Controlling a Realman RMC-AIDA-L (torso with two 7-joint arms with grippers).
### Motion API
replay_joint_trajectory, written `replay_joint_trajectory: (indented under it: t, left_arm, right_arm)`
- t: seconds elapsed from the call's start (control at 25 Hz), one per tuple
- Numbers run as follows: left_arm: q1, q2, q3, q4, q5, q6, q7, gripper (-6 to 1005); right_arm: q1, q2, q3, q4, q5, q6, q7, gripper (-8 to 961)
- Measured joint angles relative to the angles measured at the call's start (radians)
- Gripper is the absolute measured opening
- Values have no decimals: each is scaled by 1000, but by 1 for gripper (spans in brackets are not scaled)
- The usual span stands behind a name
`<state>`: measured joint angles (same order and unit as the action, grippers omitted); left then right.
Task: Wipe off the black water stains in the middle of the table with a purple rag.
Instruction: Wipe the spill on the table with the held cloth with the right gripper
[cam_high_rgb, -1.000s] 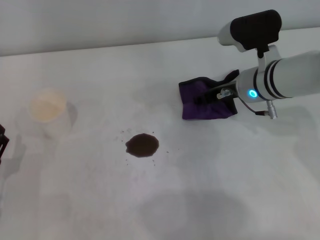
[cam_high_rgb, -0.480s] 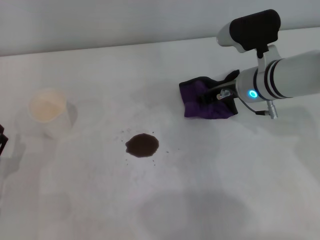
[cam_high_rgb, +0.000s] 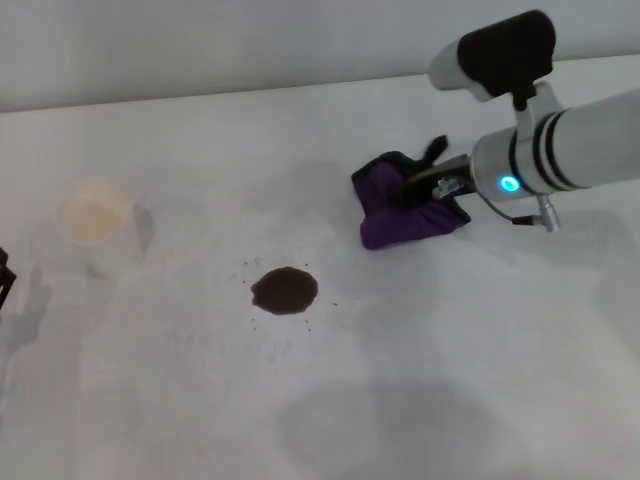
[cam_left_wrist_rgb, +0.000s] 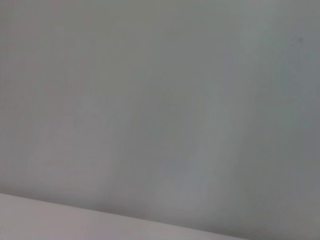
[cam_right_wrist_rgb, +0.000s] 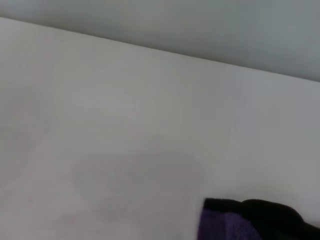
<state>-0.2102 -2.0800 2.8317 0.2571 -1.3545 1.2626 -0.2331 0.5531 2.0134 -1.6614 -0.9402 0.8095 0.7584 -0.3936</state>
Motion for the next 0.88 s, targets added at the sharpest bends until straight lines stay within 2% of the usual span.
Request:
replay_joint_trajectory:
  t: [0.2, 0.28, 0.44, 0.52, 0.64, 0.88]
  left_arm:
    - [-1, 0, 0, -1, 0, 0, 0, 892]
    - [-1, 0, -1, -1, 0, 0, 0, 892]
    - [-1, 0, -1, 0, 0, 1, 0, 892]
    - [-3, 0, -2, 0, 0, 1, 0, 892]
    - [-8, -1, -2, 1, 0, 1, 0, 893]
    - [-14, -2, -2, 6, 0, 1, 0, 892]
  right_arm:
    - [-41, -1, 98, -82, 151, 148, -194, 82]
    - [-45, -1, 132, -87, 230, 245, -279, 82]
    - [-45, 0, 145, -85, 345, 370, -382, 80]
    - [-49, 4, 103, -85, 373, 378, -411, 79]
    - [-41, 7, -11, -59, 390, 318, -432, 77]
    - [-15, 11, -297, -19, 393, 25, -438, 76]
